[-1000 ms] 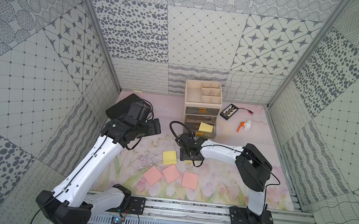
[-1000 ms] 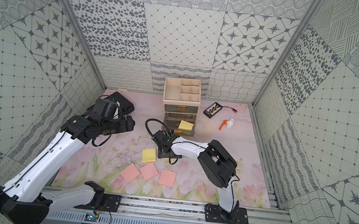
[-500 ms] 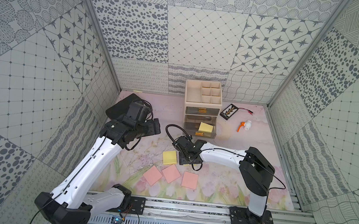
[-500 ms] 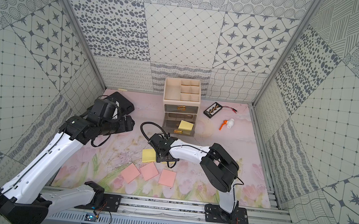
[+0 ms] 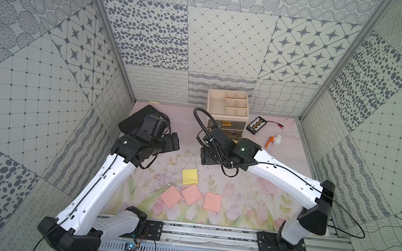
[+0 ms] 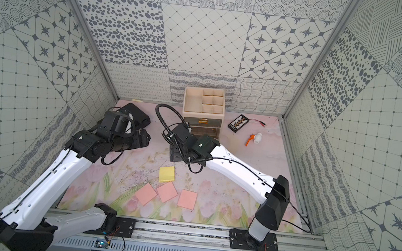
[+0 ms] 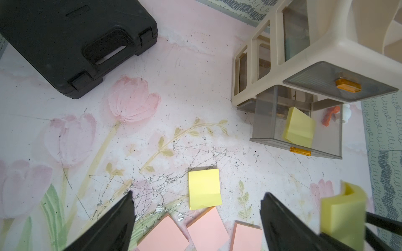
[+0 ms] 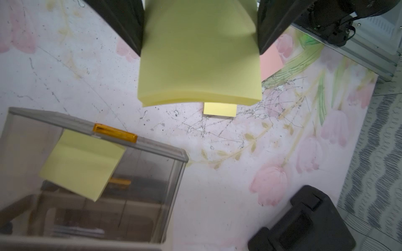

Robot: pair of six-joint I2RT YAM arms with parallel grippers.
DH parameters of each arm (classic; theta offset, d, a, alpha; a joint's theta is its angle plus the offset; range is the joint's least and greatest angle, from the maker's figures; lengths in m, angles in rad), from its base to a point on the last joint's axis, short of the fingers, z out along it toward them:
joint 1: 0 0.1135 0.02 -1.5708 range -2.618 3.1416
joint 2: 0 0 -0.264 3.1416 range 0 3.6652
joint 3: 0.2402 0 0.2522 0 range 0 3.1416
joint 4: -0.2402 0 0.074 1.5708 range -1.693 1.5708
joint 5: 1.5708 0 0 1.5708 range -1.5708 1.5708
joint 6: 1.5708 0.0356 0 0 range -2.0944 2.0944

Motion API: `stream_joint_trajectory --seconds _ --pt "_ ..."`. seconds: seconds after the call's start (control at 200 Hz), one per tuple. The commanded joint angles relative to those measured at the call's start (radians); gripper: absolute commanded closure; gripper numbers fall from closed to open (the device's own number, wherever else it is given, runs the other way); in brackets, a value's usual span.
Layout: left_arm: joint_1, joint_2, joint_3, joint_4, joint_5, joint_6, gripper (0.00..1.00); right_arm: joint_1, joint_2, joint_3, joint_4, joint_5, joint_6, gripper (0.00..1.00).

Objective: Please put the sticky notes in the drawer by color
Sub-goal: Place the sticky notes in the drawer.

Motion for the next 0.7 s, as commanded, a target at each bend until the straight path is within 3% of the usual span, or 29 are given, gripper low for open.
stream_joint_trajectory --seconds 0.0,0.34,0.695 --pt "0.005 0.0 0.004 -0.002 -0.018 -0.006 0.07 -0.048 0.007 0.071 -0.075 0.041 -0.097 0.22" --pt "0.005 0.015 0.04 -0.036 -0.038 0.008 0.07 -0.221 0.063 0.107 -0.025 -0.029 -0.193 0.22" --pt "0.004 0.06 0.055 -0.019 -0.024 0.009 0.07 -0.287 0.104 0.053 0.027 -0.073 -0.21 0.22"
